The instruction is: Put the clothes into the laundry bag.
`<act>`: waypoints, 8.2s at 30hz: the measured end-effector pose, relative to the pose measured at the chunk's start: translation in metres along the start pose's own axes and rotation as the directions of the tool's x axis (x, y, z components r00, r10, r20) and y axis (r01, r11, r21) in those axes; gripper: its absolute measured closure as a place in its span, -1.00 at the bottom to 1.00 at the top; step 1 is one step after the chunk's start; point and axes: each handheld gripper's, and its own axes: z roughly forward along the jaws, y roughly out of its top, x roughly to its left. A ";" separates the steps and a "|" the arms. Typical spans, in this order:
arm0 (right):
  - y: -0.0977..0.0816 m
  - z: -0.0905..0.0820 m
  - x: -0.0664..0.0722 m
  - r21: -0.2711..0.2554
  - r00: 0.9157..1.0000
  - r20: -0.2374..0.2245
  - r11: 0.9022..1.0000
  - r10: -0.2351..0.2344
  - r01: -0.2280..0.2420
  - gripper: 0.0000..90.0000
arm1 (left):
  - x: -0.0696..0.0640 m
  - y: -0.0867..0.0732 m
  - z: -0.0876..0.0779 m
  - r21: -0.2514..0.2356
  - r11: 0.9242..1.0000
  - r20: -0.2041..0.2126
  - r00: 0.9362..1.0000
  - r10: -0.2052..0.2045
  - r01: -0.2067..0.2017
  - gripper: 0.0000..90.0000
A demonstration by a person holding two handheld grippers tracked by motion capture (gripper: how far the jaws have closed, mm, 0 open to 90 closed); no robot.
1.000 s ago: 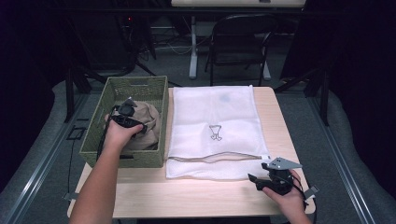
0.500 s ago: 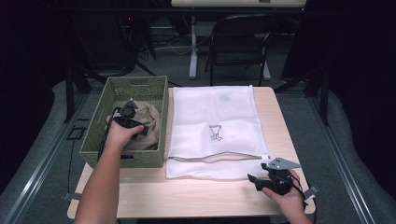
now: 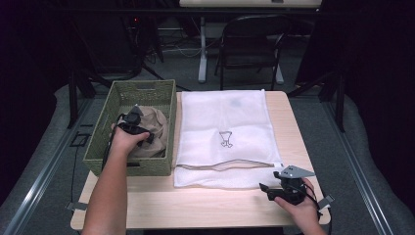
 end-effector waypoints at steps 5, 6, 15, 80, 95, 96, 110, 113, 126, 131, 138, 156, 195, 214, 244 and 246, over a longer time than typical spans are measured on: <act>0.000 0.001 0.000 0.001 1.000 -0.004 1.000 0.002 -0.002 -0.42 | -0.001 0.000 0.001 0.001 1.000 -0.005 1.000 0.008 -0.008 -1.00; 0.000 0.001 0.001 -0.002 1.000 -0.006 1.000 0.005 -0.005 -0.42 | -0.002 0.000 0.002 0.001 1.000 -0.007 1.000 0.007 -0.007 -1.00; 0.000 0.002 0.001 0.002 1.000 -0.008 1.000 0.004 -0.004 -0.42 | -0.003 0.000 0.008 0.035 0.999 -0.038 0.999 0.021 -0.020 -1.00; 0.000 0.002 0.002 0.005 1.000 -0.025 1.000 -0.009 0.010 -0.42 | 0.001 -0.003 0.004 -0.001 1.000 -0.055 0.998 0.025 -0.025 0.23; 0.000 0.002 0.002 0.007 1.000 -0.024 1.000 -0.012 0.012 -0.42 | 0.004 -0.002 0.000 -0.006 1.000 -0.047 0.999 -0.004 0.004 0.40; 0.000 0.002 0.002 0.005 1.000 -0.025 1.000 -0.011 0.011 -0.42 | 0.004 -0.002 0.000 -0.008 1.000 -0.047 0.999 -0.004 0.004 0.40; 0.000 0.002 0.001 0.002 1.000 -0.021 1.000 -0.010 0.010 -0.42 | 0.009 -0.003 -0.014 -0.060 0.998 -0.005 1.000 -0.026 0.026 0.43; 0.000 0.002 0.001 0.002 1.000 -0.021 1.000 -0.009 0.009 -0.42 | 0.010 -0.004 -0.018 -0.081 0.996 0.004 0.999 -0.033 0.033 0.43; 0.000 0.002 0.002 0.006 1.000 -0.028 1.000 -0.011 0.011 -0.42 | 0.012 -0.004 -0.042 -0.142 0.990 0.002 1.000 -0.016 0.016 0.43; 0.000 0.002 0.002 0.004 1.000 -0.026 1.000 -0.009 0.009 -0.42 | 0.009 -0.001 -0.056 -0.166 0.986 0.005 1.000 -0.005 0.006 0.43; 0.000 0.002 0.002 -0.002 1.000 -0.023 1.000 -0.006 0.006 -0.42 | 0.008 0.000 -0.071 -0.191 0.982 0.017 1.000 -0.003 0.006 0.43; 0.001 0.001 0.002 -0.002 1.000 -0.026 1.000 -0.011 0.011 -0.42 | 0.017 -0.003 -0.099 -0.232 0.972 0.030 0.999 -0.024 0.030 0.43; 0.001 0.002 0.004 -0.004 1.000 -0.022 1.000 -0.016 0.016 -0.42 | 0.022 -0.028 -0.153 -0.303 0.952 0.123 0.990 0.076 -0.035 0.43; 0.001 0.002 0.005 -0.012 0.999 -0.029 1.000 -0.024 0.024 -0.35 | 0.014 -0.039 -0.180 -0.296 0.953 0.190 0.973 0.129 -0.069 0.43; 0.028 -0.008 0.024 -0.008 0.981 -0.099 0.985 -0.170 0.170 0.16 | 0.012 -0.068 -0.195 -0.313 0.943 0.213 0.959 0.188 -0.115 0.42; 0.032 -0.009 0.024 -0.006 0.980 -0.107 0.986 -0.169 0.169 0.21 | 0.011 -0.070 -0.196 -0.315 0.942 0.215 0.957 0.192 -0.118 0.42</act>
